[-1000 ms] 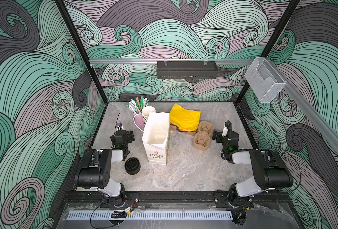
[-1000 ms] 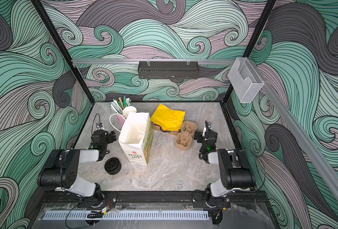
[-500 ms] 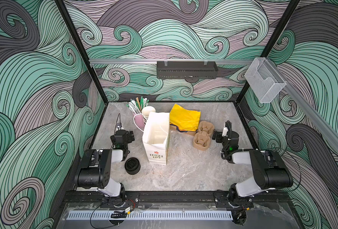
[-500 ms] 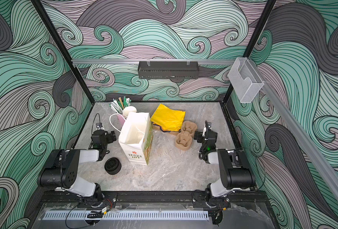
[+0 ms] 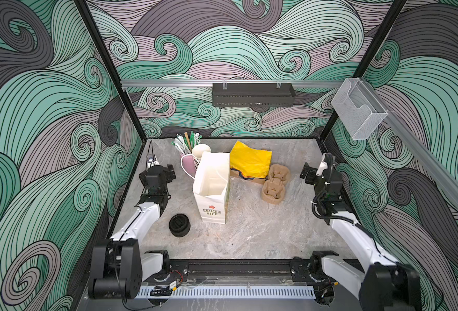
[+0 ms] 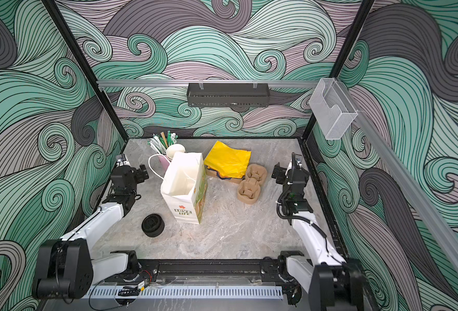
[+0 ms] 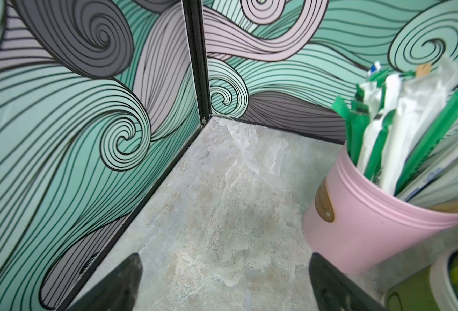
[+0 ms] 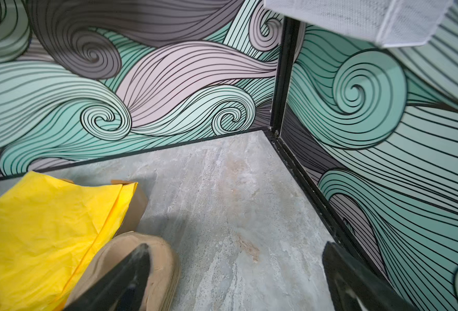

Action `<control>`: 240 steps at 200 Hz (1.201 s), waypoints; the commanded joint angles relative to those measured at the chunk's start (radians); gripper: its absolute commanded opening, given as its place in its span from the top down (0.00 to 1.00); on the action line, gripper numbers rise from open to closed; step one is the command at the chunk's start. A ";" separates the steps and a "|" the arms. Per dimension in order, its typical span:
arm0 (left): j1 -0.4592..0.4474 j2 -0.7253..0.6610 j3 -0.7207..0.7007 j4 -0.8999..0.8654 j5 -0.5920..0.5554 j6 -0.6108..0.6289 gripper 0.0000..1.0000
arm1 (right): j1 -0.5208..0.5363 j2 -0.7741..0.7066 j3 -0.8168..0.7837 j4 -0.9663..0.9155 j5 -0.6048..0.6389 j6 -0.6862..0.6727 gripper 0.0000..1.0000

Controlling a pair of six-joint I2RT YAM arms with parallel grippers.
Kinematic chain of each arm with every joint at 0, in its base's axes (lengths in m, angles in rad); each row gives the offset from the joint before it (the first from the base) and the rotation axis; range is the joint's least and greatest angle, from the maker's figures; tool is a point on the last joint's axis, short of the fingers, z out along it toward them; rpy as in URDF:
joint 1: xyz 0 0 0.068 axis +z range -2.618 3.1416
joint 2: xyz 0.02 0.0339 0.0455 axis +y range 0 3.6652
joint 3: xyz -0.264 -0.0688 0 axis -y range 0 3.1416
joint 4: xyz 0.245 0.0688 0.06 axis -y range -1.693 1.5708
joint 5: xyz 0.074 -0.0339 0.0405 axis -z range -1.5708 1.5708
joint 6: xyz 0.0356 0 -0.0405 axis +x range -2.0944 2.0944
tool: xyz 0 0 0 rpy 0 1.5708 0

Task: Pack a coffee takeout order
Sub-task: Pick up the coffee cup.

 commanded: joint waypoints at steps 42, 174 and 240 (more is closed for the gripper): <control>0.013 -0.277 0.108 -0.379 0.257 -0.042 0.02 | -0.011 -0.193 0.221 -0.739 -0.204 0.301 0.09; -0.145 -0.211 0.702 -1.080 0.429 -0.299 0.09 | 0.436 0.352 0.759 -1.253 -0.228 0.659 0.25; -0.131 -0.064 0.932 -1.313 0.217 -0.392 0.15 | 0.528 0.544 0.906 -1.232 -0.244 0.697 0.25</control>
